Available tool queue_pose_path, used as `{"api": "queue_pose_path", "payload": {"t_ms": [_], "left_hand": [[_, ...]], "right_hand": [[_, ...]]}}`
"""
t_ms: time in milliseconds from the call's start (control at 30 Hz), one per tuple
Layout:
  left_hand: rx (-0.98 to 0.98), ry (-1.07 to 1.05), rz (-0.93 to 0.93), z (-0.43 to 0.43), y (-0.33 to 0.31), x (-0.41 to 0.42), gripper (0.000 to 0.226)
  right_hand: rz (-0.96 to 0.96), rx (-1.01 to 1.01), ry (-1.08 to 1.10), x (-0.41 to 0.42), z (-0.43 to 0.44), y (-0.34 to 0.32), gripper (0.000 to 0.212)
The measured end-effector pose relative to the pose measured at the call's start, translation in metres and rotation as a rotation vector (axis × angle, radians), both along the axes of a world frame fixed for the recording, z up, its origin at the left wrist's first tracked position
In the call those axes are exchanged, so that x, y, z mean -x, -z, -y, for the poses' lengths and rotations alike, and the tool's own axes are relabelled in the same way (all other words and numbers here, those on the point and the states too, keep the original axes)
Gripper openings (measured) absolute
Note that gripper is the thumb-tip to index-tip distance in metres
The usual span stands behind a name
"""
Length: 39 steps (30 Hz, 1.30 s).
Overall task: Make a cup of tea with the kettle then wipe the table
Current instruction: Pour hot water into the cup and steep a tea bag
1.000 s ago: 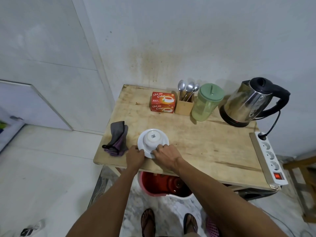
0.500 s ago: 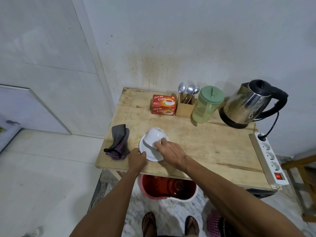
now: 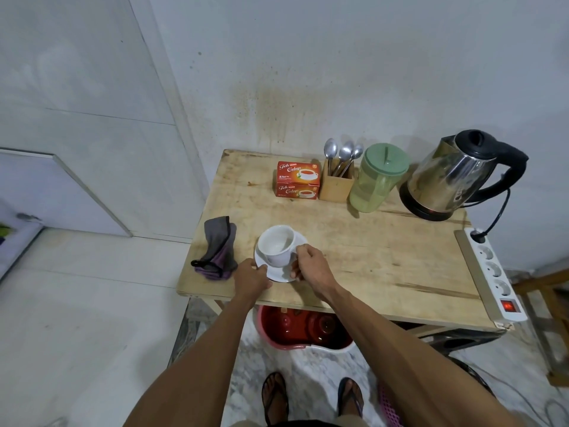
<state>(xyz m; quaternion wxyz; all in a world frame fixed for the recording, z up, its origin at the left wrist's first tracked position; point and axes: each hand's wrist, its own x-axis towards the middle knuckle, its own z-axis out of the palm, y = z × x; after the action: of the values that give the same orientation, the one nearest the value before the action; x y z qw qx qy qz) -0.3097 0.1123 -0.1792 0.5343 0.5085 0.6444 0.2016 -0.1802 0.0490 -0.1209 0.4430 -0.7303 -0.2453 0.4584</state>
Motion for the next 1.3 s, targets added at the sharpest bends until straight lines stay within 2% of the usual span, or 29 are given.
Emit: {"api": "queue_pose_path", "payload": {"t_ms": [267, 367, 533, 667, 767, 933, 1033, 1100, 1300], "left_hand": [[0.025, -0.009, 0.035, 0.0, -0.004, 0.0, 0.014], [0.033, -0.009, 0.048, 0.001, -0.007, 0.001, 0.012], [0.057, 0.03, 0.061, 0.0, -0.005, 0.0, 0.031], [0.09, -0.011, 0.132, 0.0, -0.007, -0.003, 0.031], [0.105, -0.032, 0.135, -0.001, -0.005, -0.007, 0.032], [0.078, 0.02, 0.093, 0.002, -0.001, -0.028, 0.054], [0.054, 0.088, 0.084, 0.01, -0.011, -0.054, 0.047], [0.06, 0.111, 0.142, 0.019, -0.02, -0.076, 0.039], [0.221, 0.108, 0.301, 0.046, -0.025, -0.142, 0.023]], "right_hand": [[-0.139, 0.035, 0.053, -0.001, -0.002, 0.016, 0.027], [-0.195, 0.042, 0.096, -0.004, 0.0, 0.019, 0.021], [-0.117, 0.087, 0.097, -0.017, 0.01, 0.027, 0.02], [-0.013, 0.049, 0.12, -0.02, 0.012, 0.033, 0.024], [-0.043, 0.049, 0.133, -0.021, 0.01, 0.036, 0.023], [-0.116, 0.039, 0.189, -0.037, 0.022, 0.039, 0.022], [-0.048, 0.028, 0.217, -0.062, 0.036, 0.034, 0.026], [-0.043, 0.029, 0.245, -0.081, 0.047, 0.034, 0.026], [-0.033, 0.07, 0.355, -0.134, 0.084, 0.033, 0.026]]}}
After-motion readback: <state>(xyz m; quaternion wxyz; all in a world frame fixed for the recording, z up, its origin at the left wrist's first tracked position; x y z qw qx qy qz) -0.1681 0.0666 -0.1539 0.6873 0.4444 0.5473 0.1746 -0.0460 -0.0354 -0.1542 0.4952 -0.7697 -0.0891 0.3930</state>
